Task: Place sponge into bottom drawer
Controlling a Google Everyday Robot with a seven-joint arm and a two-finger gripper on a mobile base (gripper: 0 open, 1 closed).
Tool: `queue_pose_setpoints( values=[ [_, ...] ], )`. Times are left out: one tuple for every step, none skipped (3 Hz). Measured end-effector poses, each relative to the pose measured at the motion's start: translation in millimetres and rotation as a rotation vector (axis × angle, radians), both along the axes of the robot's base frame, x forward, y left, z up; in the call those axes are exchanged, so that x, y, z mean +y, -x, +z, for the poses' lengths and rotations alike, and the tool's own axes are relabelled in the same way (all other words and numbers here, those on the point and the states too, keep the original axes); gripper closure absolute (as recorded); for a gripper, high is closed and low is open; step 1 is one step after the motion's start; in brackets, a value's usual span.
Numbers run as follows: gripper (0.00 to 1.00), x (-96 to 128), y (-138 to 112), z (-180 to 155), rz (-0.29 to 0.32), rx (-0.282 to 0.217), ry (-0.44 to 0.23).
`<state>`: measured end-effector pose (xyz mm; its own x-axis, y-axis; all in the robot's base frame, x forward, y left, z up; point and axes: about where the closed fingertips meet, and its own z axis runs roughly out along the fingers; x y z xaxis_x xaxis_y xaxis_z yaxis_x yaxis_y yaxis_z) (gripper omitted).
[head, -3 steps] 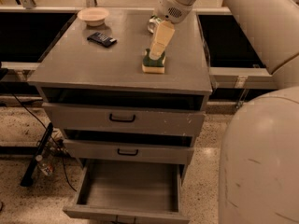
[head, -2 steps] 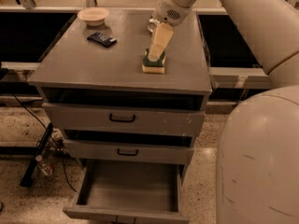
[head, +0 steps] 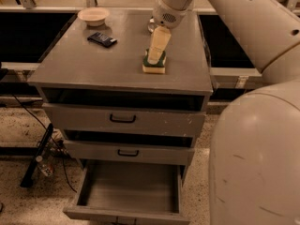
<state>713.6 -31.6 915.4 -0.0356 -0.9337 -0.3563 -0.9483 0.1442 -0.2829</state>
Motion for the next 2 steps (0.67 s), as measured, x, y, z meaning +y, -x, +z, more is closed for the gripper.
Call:
queue_pose_setpoints(
  values=[
    [0.00, -2.0, -14.6, -19.1, -0.077, -0.018, 0.163],
    [0.00, -2.0, -14.6, -19.1, -0.077, -0.018, 0.163]
  ],
)
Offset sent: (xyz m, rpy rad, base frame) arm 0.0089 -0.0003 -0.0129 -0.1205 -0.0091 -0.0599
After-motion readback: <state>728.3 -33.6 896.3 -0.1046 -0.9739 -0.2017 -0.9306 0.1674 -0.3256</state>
